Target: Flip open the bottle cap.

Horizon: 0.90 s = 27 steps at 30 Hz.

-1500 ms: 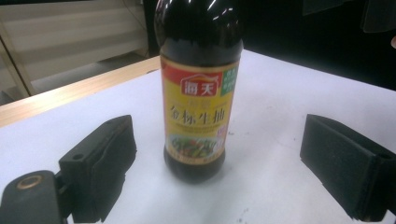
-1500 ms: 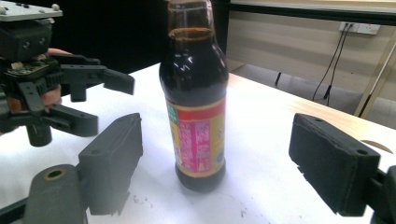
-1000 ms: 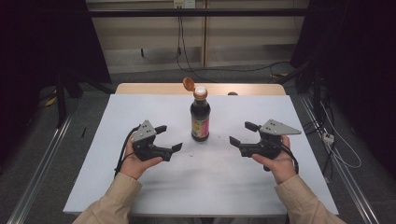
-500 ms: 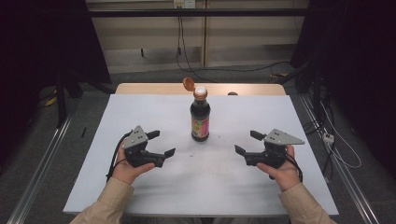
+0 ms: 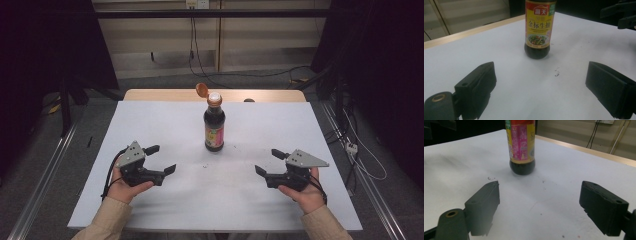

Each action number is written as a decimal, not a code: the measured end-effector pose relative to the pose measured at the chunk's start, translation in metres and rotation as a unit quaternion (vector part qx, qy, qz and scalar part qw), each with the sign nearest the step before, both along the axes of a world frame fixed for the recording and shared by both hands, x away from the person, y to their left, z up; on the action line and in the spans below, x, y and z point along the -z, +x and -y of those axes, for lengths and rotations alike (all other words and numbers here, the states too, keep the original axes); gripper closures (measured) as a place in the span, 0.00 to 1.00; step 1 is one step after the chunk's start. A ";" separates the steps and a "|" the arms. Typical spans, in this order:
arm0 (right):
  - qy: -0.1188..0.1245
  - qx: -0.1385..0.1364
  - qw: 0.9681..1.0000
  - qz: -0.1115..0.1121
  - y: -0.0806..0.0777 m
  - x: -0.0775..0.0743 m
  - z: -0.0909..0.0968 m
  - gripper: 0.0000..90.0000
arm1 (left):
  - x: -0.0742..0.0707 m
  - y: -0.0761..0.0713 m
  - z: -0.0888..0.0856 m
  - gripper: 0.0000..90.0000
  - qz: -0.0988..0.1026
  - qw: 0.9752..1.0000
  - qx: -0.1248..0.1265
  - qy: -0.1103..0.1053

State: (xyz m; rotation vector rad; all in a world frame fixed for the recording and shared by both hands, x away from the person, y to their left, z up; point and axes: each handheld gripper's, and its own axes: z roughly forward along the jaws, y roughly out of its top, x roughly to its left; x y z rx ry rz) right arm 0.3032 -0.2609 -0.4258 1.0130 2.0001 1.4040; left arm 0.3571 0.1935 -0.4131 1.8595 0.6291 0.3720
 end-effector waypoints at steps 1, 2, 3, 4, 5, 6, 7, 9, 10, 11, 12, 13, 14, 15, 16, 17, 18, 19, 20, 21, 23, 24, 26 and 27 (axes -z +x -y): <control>0.003 0.001 1.000 0.000 -0.001 0.001 0.001 0.18 | 0.001 -0.001 -0.001 0.10 0.000 1.000 -0.001 0.003; 0.006 0.002 1.000 -0.001 -0.002 0.003 0.002 0.18 | 0.002 -0.001 -0.002 0.10 0.000 1.000 -0.002 0.005; 0.007 0.005 1.000 -0.003 -0.003 0.004 0.004 0.18 | 0.003 -0.002 -0.004 0.10 -0.002 1.000 -0.002 0.006; 0.009 0.007 1.000 -0.004 -0.004 0.006 0.005 0.18 | 0.003 -0.003 -0.005 0.10 -0.003 1.000 -0.003 0.005; 0.010 0.008 1.000 -0.007 -0.005 0.007 0.007 0.18 | 0.003 -0.003 -0.006 0.10 -0.002 1.000 -0.004 0.009; 0.008 0.010 1.000 -0.006 -0.006 0.008 0.008 0.18 | 0.003 -0.003 -0.007 0.10 -0.001 1.000 -0.004 0.010; 0.008 0.012 1.000 -0.008 -0.008 0.009 0.009 0.18 | 0.004 -0.004 -0.009 0.10 -0.001 1.000 -0.006 0.007; 0.010 0.012 1.000 -0.007 -0.010 0.010 0.011 0.18 | 0.004 -0.004 -0.011 0.10 -0.001 1.000 -0.007 0.006; 0.009 0.012 1.000 -0.006 -0.011 0.010 0.012 0.18 | 0.004 -0.005 -0.012 0.10 -0.001 1.000 -0.008 0.008; 0.009 0.014 1.000 -0.006 -0.011 0.011 0.013 0.18 | 0.004 -0.005 -0.013 0.10 -0.003 1.000 -0.010 0.007; 0.007 0.014 1.000 -0.006 -0.012 0.012 0.014 0.19 | 0.005 -0.006 -0.014 0.10 -0.002 1.000 -0.011 0.006; 0.008 0.015 1.000 -0.006 -0.013 0.012 0.015 0.19 | 0.005 -0.007 -0.016 0.10 -0.001 1.000 -0.010 0.010; 0.008 0.016 1.000 -0.006 -0.014 0.013 0.016 0.19 | 0.005 -0.007 -0.017 0.10 -0.001 1.000 -0.009 0.012; 0.007 0.018 1.000 -0.006 -0.016 0.014 0.017 0.18 | 0.006 -0.008 -0.019 0.10 0.000 1.000 -0.009 0.013; 0.008 0.019 1.000 -0.004 -0.017 0.015 0.018 0.19 | 0.007 -0.010 -0.020 0.10 -0.003 1.000 -0.011 0.011; 0.009 0.020 1.000 -0.006 -0.017 0.016 0.020 0.19 | 0.008 -0.011 -0.022 0.10 -0.003 1.000 -0.011 0.013; 0.013 0.023 1.000 -0.008 -0.018 0.017 0.021 0.19 | 0.008 -0.011 -0.024 0.10 -0.003 1.000 -0.012 0.013; 0.017 0.024 1.000 -0.008 -0.018 0.018 0.022 0.19 | 0.008 -0.012 -0.026 0.10 -0.003 1.000 -0.013 0.013; 0.017 0.025 1.000 -0.009 -0.018 0.019 0.023 0.19 | 0.008 -0.013 -0.028 0.10 -0.005 1.000 -0.015 0.013; 0.016 0.025 1.000 -0.008 -0.019 0.019 0.023 0.19 | 0.009 -0.014 -0.029 0.10 -0.005 1.000 -0.016 0.013; 0.018 0.027 0.999 -0.008 -0.019 0.019 0.024 0.19 | 0.010 -0.016 -0.032 0.10 -0.006 1.000 -0.019 0.012; 0.015 0.027 0.999 -0.007 -0.020 0.019 0.024 0.19 | 0.010 -0.016 -0.033 0.10 -0.006 1.000 -0.019 0.013; 0.016 0.028 0.999 -0.005 -0.020 0.019 0.024 0.19 | 0.011 -0.016 -0.034 0.10 -0.008 1.000 -0.020 0.013; 0.016 0.030 0.999 -0.004 -0.020 0.019 0.025 0.19 | 0.012 -0.016 -0.034 0.10 -0.008 1.000 -0.020 0.011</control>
